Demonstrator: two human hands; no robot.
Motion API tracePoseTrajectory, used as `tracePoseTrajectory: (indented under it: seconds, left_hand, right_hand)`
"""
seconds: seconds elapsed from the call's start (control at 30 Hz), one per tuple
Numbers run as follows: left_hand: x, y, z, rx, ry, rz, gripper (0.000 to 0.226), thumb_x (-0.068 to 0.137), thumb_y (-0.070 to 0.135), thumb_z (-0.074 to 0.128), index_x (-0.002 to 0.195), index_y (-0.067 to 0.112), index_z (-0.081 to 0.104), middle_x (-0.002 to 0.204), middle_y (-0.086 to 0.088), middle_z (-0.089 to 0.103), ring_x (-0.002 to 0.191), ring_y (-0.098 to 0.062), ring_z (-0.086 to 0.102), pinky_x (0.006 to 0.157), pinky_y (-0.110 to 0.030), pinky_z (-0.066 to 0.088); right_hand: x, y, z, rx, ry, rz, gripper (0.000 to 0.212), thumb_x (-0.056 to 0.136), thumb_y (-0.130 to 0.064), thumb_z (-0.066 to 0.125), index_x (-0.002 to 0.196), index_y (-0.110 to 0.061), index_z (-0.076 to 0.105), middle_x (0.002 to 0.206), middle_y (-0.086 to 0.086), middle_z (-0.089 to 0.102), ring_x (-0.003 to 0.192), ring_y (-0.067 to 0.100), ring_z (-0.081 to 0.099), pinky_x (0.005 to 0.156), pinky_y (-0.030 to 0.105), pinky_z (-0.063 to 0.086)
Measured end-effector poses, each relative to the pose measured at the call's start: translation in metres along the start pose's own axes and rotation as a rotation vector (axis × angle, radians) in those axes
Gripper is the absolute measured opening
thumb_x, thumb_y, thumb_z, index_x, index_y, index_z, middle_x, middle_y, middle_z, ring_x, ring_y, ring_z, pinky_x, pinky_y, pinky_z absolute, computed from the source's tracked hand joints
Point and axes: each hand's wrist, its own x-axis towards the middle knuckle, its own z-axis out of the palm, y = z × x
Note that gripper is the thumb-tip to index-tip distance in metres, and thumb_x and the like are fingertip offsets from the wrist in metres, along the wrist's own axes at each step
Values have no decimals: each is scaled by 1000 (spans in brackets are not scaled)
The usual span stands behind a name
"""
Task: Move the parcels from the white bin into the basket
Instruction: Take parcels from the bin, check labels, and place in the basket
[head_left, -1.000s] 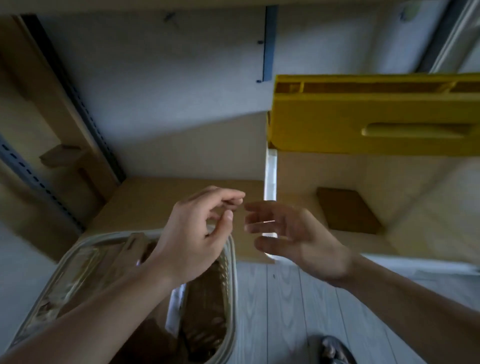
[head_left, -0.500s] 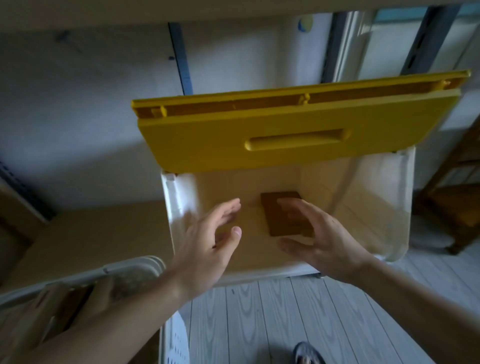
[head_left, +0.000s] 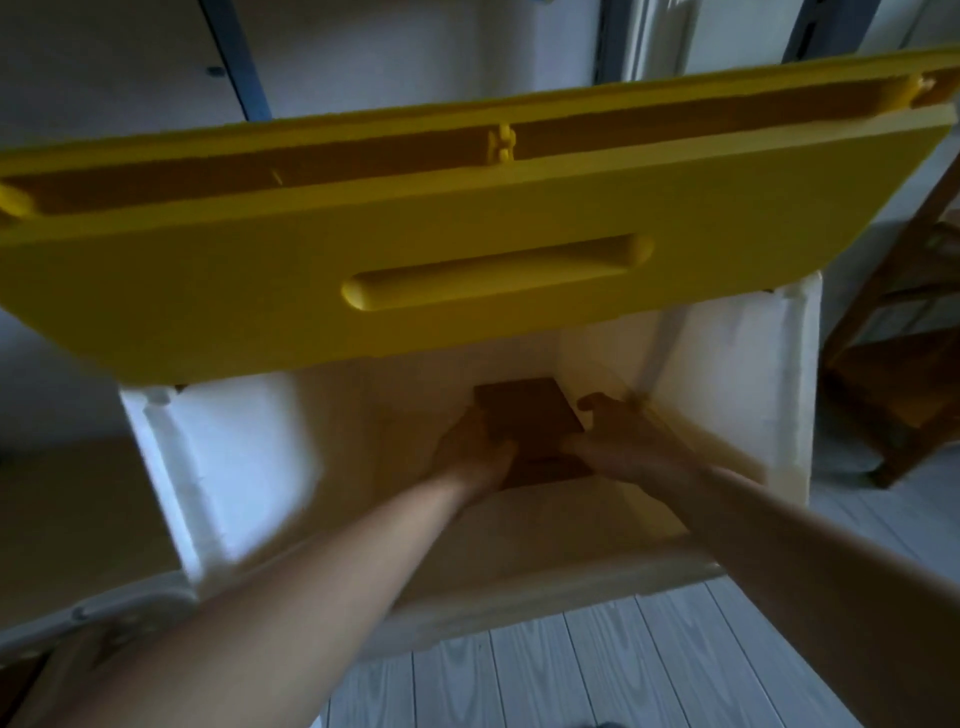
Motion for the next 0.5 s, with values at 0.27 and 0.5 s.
tracePoseTrajectory:
  seconds: [0.27,0.5]
  left_hand:
    - [45,4,15,-203,-17,-230,35,97,22,61,124,1,64,129,-22,65,117,-40,64,96,-51,56]
    - [19,-3,-8,-350,-57,-320,40,91,19,77,121,-3,64,84,-13,57,64,-19,52,28,-13,30]
  right_hand:
    - [54,-2,17,-76,-81,126,32,102,-17,60,127,2,61,123,21,63,118,35,63,72,38,49]
    - [38,-3,18,38,26,178,23,92,-25,69,101,-5,65,86,9,63,70,20,60,50,26,48]
